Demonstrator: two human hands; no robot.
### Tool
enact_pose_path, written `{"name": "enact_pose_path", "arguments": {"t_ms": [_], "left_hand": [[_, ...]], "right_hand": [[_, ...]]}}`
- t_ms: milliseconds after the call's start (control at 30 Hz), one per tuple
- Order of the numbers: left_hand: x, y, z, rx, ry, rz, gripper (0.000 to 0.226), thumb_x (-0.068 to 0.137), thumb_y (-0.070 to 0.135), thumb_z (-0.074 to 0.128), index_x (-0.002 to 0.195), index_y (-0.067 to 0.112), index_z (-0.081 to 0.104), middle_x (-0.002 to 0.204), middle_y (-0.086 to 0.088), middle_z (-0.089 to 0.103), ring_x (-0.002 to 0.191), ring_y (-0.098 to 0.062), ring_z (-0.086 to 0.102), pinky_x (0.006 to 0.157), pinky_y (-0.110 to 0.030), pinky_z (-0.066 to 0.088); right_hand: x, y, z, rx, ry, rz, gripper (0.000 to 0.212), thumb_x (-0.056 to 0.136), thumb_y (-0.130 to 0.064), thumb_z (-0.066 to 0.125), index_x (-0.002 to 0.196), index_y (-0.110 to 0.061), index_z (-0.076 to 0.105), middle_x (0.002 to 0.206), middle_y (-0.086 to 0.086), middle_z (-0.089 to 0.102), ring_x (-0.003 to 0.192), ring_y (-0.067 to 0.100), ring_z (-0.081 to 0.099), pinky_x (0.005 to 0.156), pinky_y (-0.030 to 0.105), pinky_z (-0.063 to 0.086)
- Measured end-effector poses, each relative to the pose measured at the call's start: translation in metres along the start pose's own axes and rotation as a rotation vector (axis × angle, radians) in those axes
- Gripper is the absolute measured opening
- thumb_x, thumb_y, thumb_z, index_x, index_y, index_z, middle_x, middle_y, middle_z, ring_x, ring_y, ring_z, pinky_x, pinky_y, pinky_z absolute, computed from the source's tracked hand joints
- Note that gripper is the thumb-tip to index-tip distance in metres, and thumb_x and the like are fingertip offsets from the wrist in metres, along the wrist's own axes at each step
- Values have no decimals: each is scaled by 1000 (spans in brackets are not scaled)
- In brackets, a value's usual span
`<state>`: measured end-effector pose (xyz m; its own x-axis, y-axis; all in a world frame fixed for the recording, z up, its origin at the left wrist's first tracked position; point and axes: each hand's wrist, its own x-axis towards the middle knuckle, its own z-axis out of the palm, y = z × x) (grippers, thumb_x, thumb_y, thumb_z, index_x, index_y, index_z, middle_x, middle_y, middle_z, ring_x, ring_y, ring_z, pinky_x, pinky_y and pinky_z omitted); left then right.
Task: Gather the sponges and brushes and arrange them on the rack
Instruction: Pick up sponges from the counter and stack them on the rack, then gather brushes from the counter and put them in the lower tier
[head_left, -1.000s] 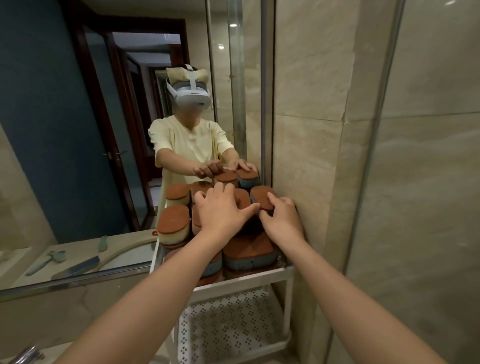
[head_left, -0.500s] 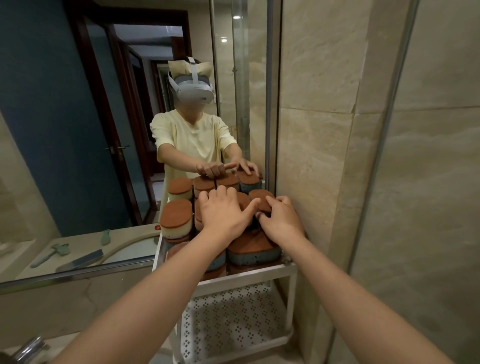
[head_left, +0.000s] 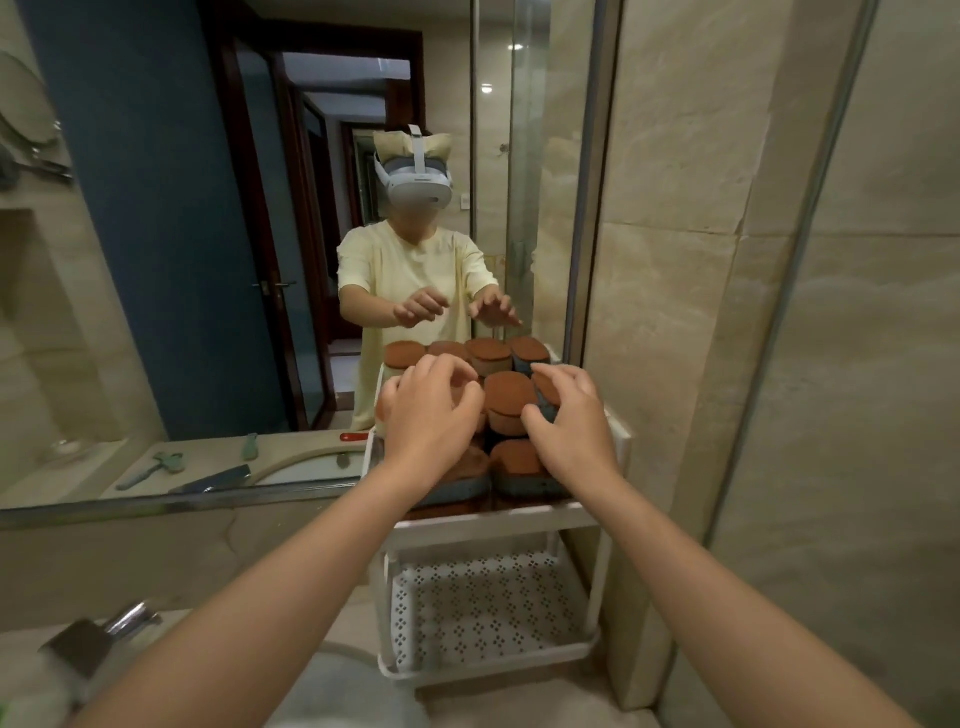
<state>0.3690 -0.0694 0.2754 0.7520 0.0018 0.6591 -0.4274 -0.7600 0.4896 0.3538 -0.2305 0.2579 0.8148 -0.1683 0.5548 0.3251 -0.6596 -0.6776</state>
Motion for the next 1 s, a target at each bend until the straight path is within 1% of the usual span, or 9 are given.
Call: {"name": "enact_pose_path", "arguments": {"t_ms": [133,233,367,433,500,600,667,833,1000], "left_hand": [[-32,-13,-30,-182,39,-83,9,85,31,51,88,35,58,92,17,56,87,-4,55,80,-33,48],[-57,-26,-45,-222,70,-126,10,84,31,51,87,39,56,93,22,54,85,3,55,72,-29,49],[-84,-49,-67,-241,99,-208,12,85,26,53,85,38,55,91,20,54,81,5,54,66,-24,46],[-98,-64,-78,-217,119,-258,13,85,26,54,85,38,55,91,20,55,81,7,54,63,-20,43],[-114,-80,-89,-206,137,-310,13,86,25,55,85,39,55,91,19,56,81,7,54,64,-20,44],[-136,-105,-107,-198,174,-410,14,85,22,55,86,35,57,93,17,57,81,2,56,74,-30,50],[-151,-122,-118,-186,210,-469,15,84,19,56,83,35,57,92,14,58,81,0,56,78,-34,50],[-189,-167,-152,-101,256,-614,12,82,26,54,82,37,56,93,15,60,80,2,57,78,-34,51],[-222,-212,-191,-52,305,-717,14,82,22,56,83,36,57,93,11,63,81,-5,59,77,-35,52]], "right_hand": [[-29,-31,14,109,-3,-74,43,84,-19,59,126,-28,57,127,-8,50,117,5,46,92,18,33],[-49,-51,31,159,-78,-92,43,84,-17,59,125,-28,57,122,-13,49,110,-2,45,89,9,32],[-71,-73,54,207,-174,-117,43,83,-16,59,125,-29,58,126,-10,51,113,1,49,94,18,40],[-81,-84,68,252,-209,-131,42,84,-14,59,123,-28,58,123,-10,51,105,-2,53,93,22,46],[-92,-94,83,299,-257,-151,42,84,-11,59,123,-27,58,119,-11,51,101,0,56,92,25,50],[-109,-109,110,360,-323,-173,42,83,-8,57,122,-22,60,118,-9,53,103,5,57,94,29,50],[-122,-118,130,378,-373,-181,42,83,-8,57,122,-23,60,118,-8,53,103,5,57,93,28,49],[-159,-140,185,435,-531,-140,43,83,-9,57,121,-29,57,114,-15,49,99,0,55,84,19,47],[-191,-168,241,483,-678,-122,43,82,-11,57,122,-28,58,114,-14,50,97,-2,56,84,21,49]]}}
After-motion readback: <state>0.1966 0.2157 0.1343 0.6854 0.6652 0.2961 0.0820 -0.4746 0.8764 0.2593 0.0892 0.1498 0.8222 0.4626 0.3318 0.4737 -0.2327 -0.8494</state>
